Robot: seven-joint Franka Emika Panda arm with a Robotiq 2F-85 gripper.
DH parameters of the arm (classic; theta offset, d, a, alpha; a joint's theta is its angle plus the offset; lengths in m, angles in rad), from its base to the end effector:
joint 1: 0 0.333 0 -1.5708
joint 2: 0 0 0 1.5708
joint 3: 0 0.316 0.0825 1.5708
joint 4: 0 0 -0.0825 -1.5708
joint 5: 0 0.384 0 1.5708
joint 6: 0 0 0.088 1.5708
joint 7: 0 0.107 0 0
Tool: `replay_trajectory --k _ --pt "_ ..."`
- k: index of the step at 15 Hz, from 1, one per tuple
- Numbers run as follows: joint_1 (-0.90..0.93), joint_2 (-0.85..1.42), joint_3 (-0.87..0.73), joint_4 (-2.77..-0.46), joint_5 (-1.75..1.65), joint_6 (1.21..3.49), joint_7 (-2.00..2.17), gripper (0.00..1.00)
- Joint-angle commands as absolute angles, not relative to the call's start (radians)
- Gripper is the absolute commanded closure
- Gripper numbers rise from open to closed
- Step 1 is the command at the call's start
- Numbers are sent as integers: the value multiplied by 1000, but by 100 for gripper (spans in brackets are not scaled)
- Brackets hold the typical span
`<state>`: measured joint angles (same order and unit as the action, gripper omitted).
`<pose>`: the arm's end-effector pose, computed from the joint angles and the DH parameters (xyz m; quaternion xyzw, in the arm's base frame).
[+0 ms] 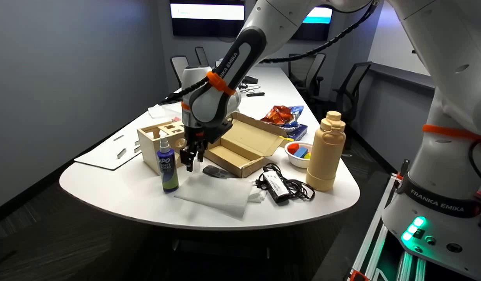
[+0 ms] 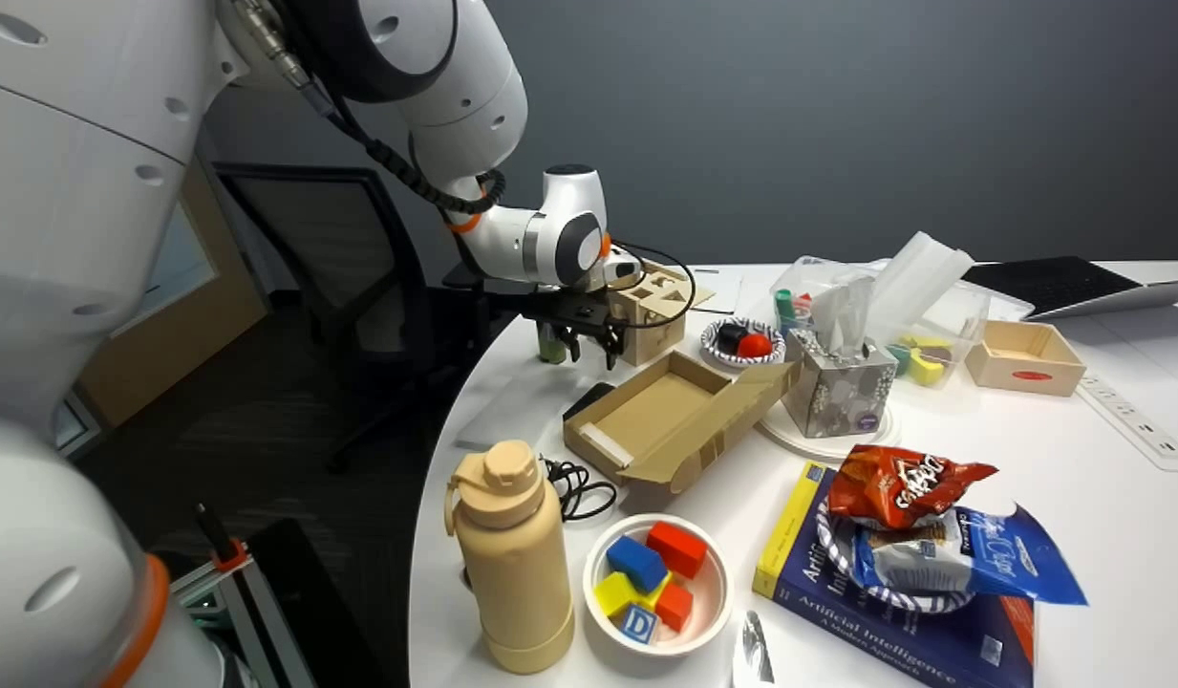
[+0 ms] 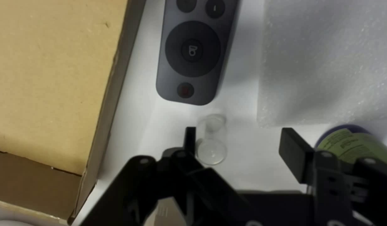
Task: Remove the lid from the blue bottle.
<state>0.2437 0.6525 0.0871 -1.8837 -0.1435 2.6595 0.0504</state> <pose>0.6092 0.2104 0.1713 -0.9797 -0.1895 -0.0649 0.0009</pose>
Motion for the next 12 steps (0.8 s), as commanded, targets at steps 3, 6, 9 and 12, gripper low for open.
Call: replay_trajectory --k 3,6,9,12 --pt "259 630 80 -1892 -149 2667 51 0" --pt "238 646 104 -1890 -120 2641 35 0" --pt "233 662 107 -1897 -111 2632 38 0" --pt "233 686 101 -1905 -113 2637 44 0"
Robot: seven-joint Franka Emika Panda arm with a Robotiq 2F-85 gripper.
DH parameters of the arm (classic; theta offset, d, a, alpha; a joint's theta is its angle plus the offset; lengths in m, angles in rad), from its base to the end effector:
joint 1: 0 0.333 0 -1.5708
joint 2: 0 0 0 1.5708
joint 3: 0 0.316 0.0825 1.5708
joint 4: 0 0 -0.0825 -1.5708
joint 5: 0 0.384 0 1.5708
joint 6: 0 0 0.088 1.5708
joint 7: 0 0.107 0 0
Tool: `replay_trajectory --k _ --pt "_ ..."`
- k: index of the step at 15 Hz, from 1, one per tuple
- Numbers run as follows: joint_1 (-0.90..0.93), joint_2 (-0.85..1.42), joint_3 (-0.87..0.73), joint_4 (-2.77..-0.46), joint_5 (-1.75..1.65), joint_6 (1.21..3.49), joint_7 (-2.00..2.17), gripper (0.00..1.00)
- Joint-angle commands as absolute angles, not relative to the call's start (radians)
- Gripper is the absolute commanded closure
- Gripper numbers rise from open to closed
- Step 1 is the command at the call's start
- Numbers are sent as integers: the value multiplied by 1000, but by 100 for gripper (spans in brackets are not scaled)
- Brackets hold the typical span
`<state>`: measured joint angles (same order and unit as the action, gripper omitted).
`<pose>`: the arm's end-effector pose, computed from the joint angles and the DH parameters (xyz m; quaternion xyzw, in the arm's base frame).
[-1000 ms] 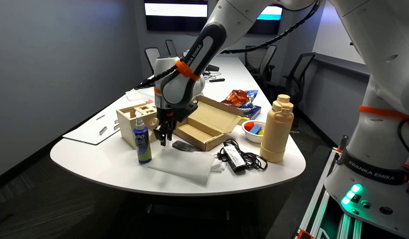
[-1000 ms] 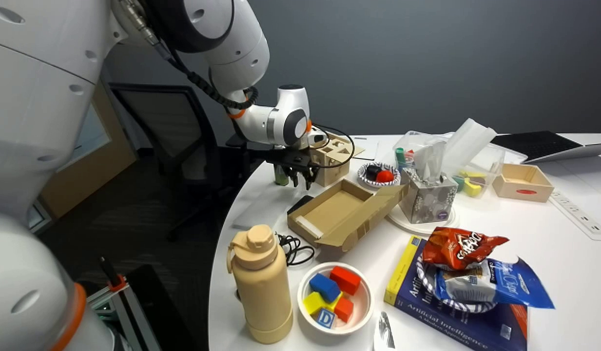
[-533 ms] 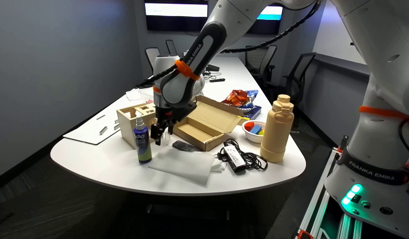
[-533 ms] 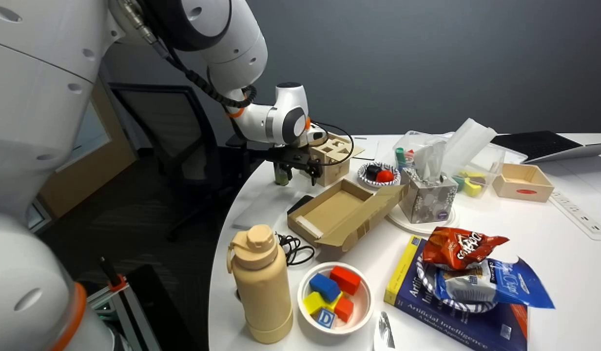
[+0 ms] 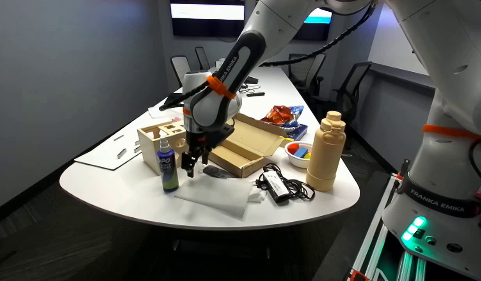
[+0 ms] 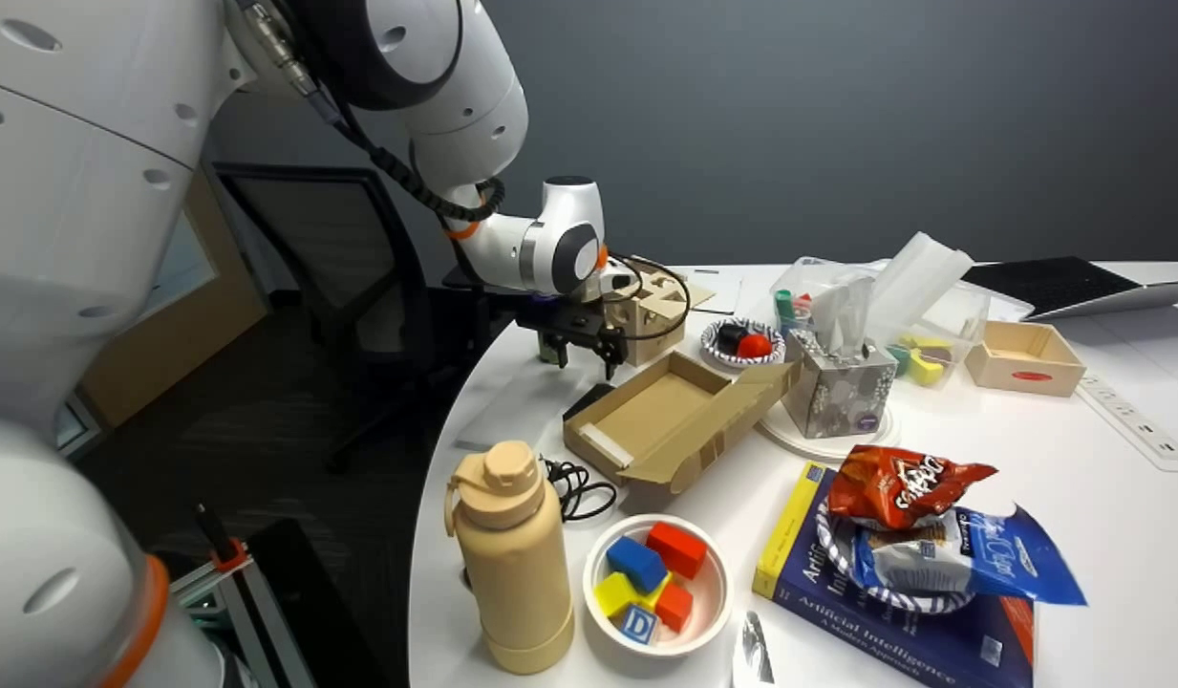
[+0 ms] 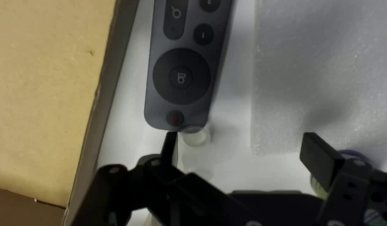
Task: Remove the lid from the blue bottle.
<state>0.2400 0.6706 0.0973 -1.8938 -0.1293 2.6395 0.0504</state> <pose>0.5998 0.2112 0.1543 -0.9817 -0.1860 -0.0402 0.0043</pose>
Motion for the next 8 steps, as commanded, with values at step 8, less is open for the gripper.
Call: replay_trajectory --k 8 --pt "261 648 70 -1908 -142 2607 67 0"
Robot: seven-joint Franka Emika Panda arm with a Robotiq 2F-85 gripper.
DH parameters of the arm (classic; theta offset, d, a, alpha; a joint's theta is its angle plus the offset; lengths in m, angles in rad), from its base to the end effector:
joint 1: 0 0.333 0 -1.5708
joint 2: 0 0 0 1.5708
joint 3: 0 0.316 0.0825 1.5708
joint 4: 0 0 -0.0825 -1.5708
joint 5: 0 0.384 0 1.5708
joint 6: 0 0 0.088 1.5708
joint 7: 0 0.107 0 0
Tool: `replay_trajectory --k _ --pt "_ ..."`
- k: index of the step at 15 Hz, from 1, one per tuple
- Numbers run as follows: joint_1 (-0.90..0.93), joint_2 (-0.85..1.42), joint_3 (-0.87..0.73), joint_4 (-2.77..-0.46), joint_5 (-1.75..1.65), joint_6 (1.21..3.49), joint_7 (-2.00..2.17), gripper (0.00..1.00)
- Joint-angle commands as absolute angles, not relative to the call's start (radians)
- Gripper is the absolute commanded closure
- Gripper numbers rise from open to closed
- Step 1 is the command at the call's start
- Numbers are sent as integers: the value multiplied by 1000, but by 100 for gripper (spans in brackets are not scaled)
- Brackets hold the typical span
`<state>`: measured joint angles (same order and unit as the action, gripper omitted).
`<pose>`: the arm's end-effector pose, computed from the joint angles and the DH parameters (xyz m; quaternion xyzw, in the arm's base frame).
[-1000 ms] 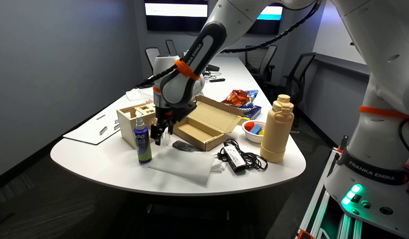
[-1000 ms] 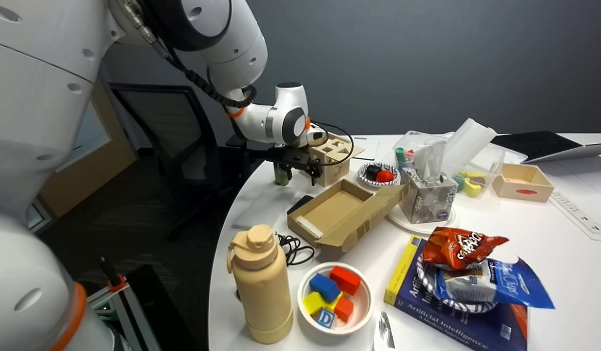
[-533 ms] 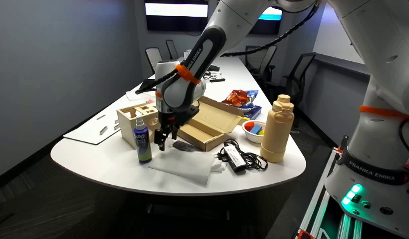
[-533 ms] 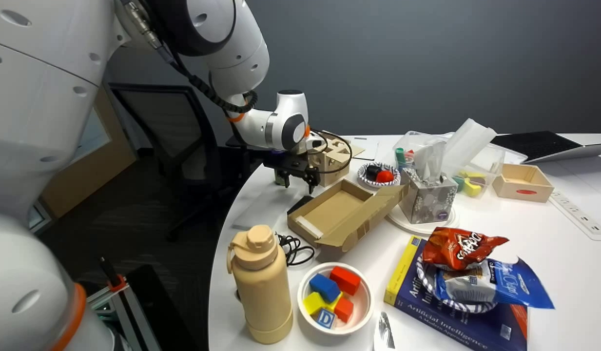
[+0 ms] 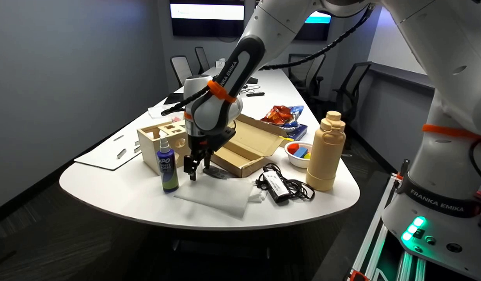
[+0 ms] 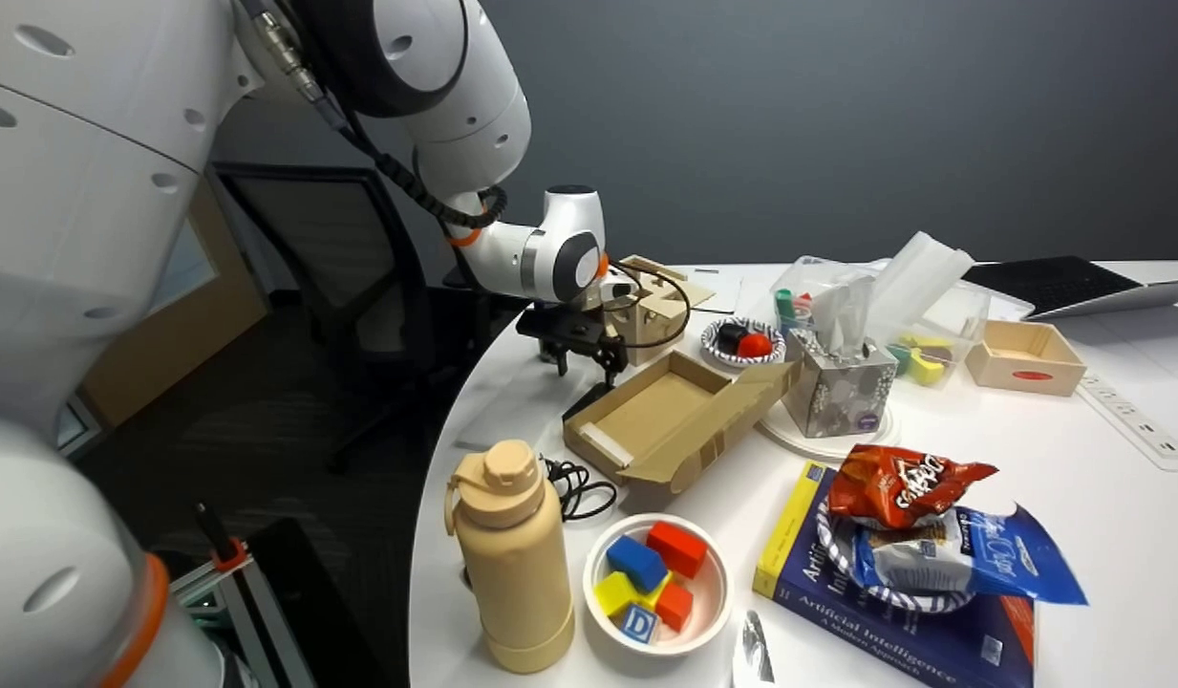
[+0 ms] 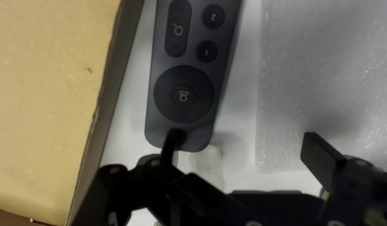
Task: Remove the lid from the blue bottle.
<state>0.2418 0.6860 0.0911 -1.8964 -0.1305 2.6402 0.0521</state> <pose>0.5969 0.2078 0.1435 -0.9823 -0.1844 -0.0317 0.0015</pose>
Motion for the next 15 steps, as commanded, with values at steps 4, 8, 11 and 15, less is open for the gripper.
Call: replay_trajectory --k 4,8,11,15 --pt "274 572 57 -1929 -159 2537 77 0" --pt "274 470 80 -1952 -162 2476 66 0" --pt "292 381 90 -1974 -189 2446 73 0" --pt "299 285 111 -2008 -232 2426 72 0"
